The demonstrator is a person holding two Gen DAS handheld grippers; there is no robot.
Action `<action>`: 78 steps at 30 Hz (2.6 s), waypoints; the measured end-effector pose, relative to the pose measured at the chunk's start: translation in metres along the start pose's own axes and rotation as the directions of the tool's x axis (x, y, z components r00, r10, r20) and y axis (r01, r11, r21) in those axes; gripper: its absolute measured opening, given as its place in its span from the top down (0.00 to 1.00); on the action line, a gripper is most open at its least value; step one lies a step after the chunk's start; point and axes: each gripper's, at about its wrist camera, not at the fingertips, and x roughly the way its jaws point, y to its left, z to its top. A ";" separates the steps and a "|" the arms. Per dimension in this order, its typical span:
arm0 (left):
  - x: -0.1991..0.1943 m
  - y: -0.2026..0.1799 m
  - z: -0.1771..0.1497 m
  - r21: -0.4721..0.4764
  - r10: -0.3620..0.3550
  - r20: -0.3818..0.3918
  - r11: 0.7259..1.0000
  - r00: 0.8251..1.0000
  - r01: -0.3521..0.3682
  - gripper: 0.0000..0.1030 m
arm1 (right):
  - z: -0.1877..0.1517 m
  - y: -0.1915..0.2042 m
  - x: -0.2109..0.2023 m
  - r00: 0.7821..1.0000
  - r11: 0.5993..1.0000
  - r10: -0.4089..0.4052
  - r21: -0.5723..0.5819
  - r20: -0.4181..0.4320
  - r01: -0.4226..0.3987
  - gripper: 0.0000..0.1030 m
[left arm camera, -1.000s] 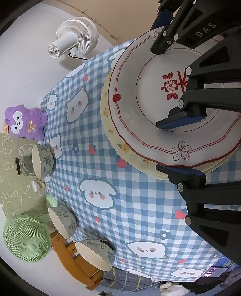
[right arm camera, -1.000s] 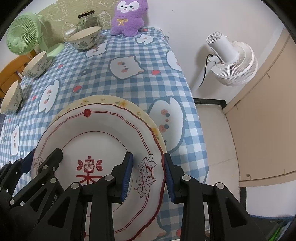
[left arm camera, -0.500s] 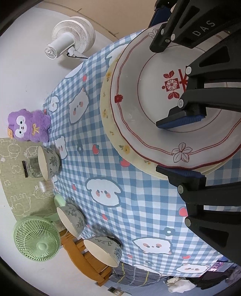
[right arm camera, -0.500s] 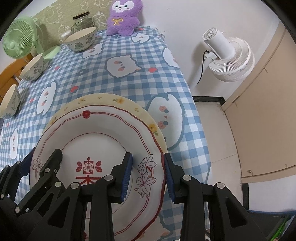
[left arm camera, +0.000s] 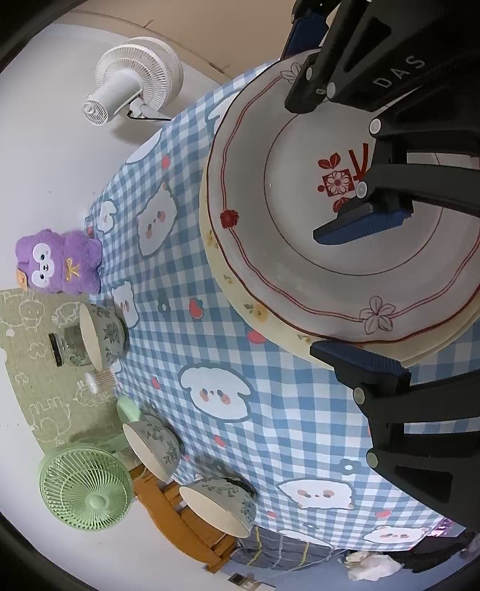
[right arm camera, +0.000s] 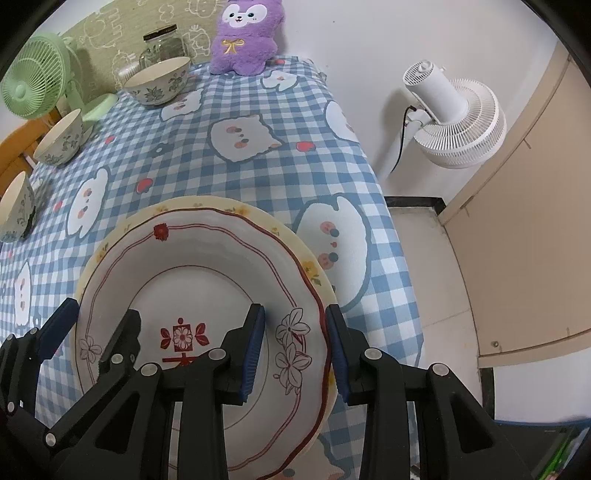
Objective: Organize plates and bowls
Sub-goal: 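Lower the red-rimmed plate onto the cream stack and open both tools, then withdraw both tools and move them toward the olive-green shallow dish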
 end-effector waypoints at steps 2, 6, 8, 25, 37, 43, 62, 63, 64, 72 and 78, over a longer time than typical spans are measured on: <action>0.001 0.000 0.001 0.001 -0.018 -0.006 1.000 1.000 0.018 0.41 | 0.002 0.001 0.001 1.000 1.000 0.001 0.001 -0.006 -0.001 0.62; 0.001 0.000 0.003 0.000 -0.050 -0.021 0.999 0.999 0.050 0.33 | 0.006 0.000 0.002 1.000 1.000 0.008 0.008 -0.015 -0.008 0.61; 0.001 0.000 0.004 -0.001 -0.067 -0.034 0.998 0.997 0.067 0.30 | 0.007 -0.001 0.002 1.000 1.000 0.020 0.010 -0.023 -0.020 0.55; -0.040 0.018 0.017 -0.113 -0.148 -0.027 0.983 0.989 0.144 0.18 | 0.016 0.006 -0.054 0.987 0.989 0.128 -0.082 0.098 -0.121 0.29; -0.088 0.030 0.027 -0.131 -0.111 0.071 0.984 0.991 0.120 0.18 | 0.021 0.008 -0.104 0.970 0.986 0.149 -0.096 0.192 -0.132 0.22; -0.104 0.041 0.032 -0.141 -0.107 0.100 0.983 0.989 0.120 0.18 | 0.024 0.018 -0.127 0.965 0.987 0.135 -0.120 0.224 -0.110 0.21; -0.131 0.113 0.053 -0.101 -0.091 0.160 0.989 0.983 0.108 0.19 | 0.041 0.087 -0.175 0.948 0.992 0.123 -0.064 0.293 -0.109 0.21; -0.131 0.117 0.054 -0.099 -0.094 0.160 0.989 0.983 0.110 0.19 | 0.043 0.091 -0.176 0.948 0.992 0.122 -0.060 0.294 -0.109 0.21; -0.130 0.123 0.056 -0.097 -0.097 0.160 0.989 0.982 0.114 0.19 | 0.044 0.096 -0.176 0.949 0.993 0.119 -0.057 0.293 -0.107 0.21; -0.121 0.162 0.068 -0.073 -0.122 0.155 0.988 0.980 0.134 0.21 | 0.056 0.140 -0.179 0.951 0.994 0.112 -0.040 0.289 -0.105 0.22; -0.114 0.196 0.077 -0.065 -0.128 0.148 0.988 0.981 0.139 0.22 | 0.066 0.175 -0.178 0.951 0.993 0.120 -0.034 0.284 -0.115 0.22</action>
